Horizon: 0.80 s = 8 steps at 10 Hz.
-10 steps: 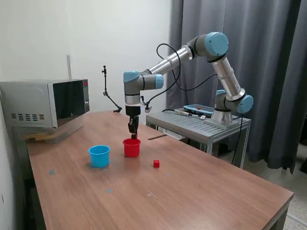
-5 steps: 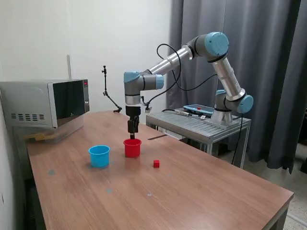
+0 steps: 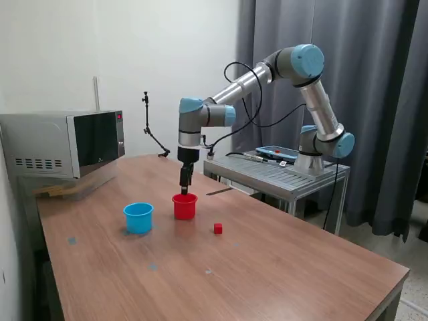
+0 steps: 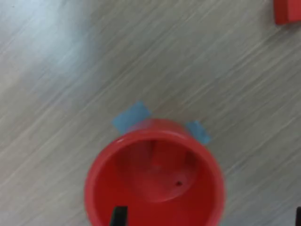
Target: Place red objects in the red bin, and blue objects in the blue bin.
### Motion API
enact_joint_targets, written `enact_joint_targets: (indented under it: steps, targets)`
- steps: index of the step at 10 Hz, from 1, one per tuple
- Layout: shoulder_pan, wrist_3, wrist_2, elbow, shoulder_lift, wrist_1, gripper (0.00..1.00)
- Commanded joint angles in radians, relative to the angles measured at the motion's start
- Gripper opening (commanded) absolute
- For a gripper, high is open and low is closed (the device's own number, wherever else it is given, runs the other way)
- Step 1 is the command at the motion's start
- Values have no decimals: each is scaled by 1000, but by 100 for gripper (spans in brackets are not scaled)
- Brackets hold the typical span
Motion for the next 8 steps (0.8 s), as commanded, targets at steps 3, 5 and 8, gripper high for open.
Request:
enact_joint_targets:
  steps: [3, 5, 8]
  targets:
    - [135, 1, -11, -3, -6, -10, 100]
    - [201, 22, -10, 3, -9, -9, 100]
    - [235, 189, -3, 10, -11, -9, 100]
